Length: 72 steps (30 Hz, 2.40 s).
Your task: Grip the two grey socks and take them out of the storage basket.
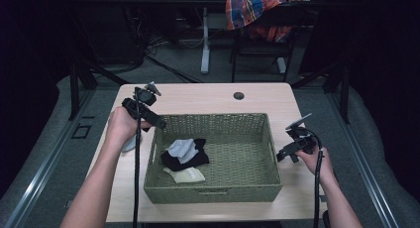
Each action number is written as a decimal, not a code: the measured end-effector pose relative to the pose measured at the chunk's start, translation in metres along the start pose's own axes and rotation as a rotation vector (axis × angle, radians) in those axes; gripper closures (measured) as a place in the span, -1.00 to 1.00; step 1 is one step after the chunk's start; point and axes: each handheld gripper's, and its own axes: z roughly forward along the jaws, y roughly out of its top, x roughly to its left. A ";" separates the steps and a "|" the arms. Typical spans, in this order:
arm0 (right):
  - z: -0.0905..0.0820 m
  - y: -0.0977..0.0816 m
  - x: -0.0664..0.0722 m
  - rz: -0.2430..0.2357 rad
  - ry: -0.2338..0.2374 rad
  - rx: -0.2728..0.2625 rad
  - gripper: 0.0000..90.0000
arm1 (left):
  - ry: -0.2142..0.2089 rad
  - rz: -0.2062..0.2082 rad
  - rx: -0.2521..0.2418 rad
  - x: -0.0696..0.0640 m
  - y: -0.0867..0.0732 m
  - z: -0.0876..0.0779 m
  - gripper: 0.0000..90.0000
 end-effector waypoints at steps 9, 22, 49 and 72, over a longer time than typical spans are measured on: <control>0.000 0.000 0.000 0.002 0.002 -0.001 -0.82 | -0.028 0.031 0.006 -0.017 0.008 0.017 -0.99; 0.000 -0.001 0.000 0.014 0.004 -0.015 -0.82 | -0.071 0.056 0.020 -0.040 0.012 0.044 -0.99; 0.000 0.000 0.000 -0.003 0.000 0.007 -0.82 | -0.169 0.165 0.152 -0.074 0.015 0.088 0.23; 0.000 0.000 0.000 -0.002 0.000 0.007 -0.82 | -0.144 0.176 0.102 -0.063 0.015 0.064 0.90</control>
